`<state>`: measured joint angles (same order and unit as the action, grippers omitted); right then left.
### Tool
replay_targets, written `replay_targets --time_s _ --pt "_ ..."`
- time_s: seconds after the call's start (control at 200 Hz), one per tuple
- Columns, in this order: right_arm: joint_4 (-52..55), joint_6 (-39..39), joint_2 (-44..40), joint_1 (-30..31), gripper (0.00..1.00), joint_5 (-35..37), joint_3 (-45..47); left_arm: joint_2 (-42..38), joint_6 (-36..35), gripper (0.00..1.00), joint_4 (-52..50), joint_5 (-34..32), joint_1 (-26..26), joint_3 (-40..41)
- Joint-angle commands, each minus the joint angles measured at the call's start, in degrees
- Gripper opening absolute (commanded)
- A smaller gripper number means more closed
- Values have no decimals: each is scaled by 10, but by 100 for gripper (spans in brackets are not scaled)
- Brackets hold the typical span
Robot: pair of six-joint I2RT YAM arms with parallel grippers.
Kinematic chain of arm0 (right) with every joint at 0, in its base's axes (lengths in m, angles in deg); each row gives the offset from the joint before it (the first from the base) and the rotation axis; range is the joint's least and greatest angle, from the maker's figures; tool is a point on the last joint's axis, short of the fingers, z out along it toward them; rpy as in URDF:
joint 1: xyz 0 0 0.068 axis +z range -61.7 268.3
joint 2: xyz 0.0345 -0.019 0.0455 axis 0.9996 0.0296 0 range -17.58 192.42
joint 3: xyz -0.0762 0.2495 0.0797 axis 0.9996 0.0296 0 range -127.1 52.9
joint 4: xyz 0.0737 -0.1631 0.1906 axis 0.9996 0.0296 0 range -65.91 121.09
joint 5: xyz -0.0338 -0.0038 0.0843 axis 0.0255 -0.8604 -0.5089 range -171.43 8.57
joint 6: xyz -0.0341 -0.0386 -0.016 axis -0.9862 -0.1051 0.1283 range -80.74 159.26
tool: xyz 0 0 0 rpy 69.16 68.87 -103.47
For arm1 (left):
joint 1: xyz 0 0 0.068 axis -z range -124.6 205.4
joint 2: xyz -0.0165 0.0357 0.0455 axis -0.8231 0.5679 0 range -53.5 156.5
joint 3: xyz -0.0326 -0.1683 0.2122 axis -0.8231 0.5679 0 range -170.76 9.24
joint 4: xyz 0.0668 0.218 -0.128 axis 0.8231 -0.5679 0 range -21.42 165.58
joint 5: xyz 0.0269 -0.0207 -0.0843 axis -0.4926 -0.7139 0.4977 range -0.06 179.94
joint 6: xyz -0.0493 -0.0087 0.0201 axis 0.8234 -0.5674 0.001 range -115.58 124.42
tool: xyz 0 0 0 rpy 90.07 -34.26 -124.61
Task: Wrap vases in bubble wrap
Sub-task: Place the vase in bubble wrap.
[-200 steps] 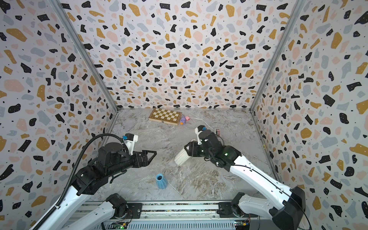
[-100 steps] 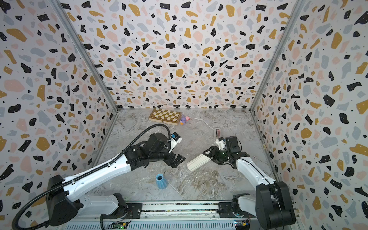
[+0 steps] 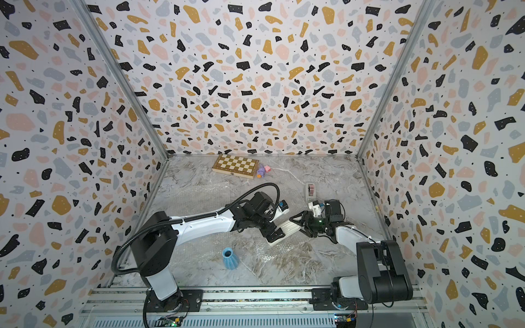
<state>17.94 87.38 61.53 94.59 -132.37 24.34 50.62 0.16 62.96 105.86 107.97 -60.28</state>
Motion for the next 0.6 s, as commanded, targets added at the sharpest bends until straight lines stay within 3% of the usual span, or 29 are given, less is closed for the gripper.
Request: replay_targets --time_s 0.0,0.2,0.27,0.596 --pt "-12 3 27 -5 38 20 9 30 -20 99 44 37 9 -18" --pt "-10 15 34 -23 42 40 9 73 -18 99 59 45 11 -26" --pt "-8 15 35 -30 49 46 10 82 -24 98 59 35 11 -28" --pt "40 1 21 -53 65 52 4 101 -49 89 29 16 11 -44"
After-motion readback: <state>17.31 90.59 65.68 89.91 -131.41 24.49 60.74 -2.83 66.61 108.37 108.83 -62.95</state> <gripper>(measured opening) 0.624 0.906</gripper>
